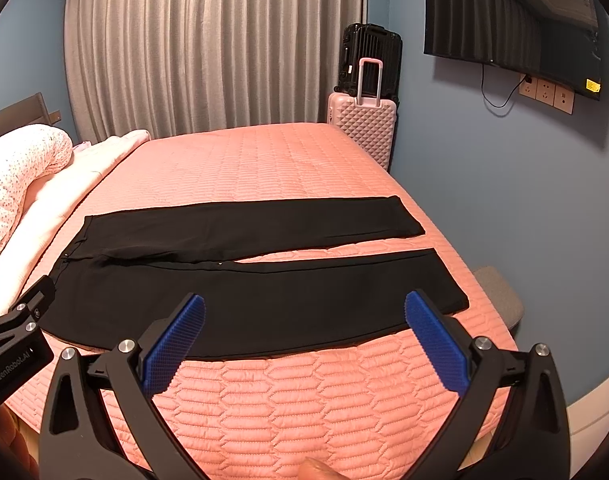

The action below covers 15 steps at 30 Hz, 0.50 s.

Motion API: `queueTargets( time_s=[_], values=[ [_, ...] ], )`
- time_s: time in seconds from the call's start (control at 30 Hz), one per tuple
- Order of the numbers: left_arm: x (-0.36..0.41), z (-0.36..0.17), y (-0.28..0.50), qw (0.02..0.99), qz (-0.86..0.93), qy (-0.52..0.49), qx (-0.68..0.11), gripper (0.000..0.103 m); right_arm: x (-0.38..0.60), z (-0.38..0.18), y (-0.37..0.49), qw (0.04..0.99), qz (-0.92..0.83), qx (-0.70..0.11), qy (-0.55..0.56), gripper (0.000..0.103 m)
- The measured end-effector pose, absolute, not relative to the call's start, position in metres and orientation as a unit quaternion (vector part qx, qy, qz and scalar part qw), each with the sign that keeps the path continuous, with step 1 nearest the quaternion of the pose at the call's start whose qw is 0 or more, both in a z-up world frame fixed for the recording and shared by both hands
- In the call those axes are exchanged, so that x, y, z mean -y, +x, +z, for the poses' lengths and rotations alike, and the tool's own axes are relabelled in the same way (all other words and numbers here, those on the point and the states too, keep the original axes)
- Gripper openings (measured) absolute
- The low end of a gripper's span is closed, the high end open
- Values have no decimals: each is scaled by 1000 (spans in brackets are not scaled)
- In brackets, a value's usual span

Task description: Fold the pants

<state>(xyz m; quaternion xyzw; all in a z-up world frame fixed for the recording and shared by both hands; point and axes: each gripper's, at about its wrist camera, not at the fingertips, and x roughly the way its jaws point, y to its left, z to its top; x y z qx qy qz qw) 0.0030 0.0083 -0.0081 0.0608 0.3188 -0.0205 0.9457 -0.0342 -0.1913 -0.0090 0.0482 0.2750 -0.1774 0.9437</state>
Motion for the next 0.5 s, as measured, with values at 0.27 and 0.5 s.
queueTargets(
  time_s=[0.27,0.5],
  values=[
    [-8,-8,3,945,-21,60,-320,98,191,-9,-34,944,-177,-276,49,98],
    [-8,-6,2,946,-20,61,-319,98,189,-14,-31,943,-178,-275,49,98]
  ],
)
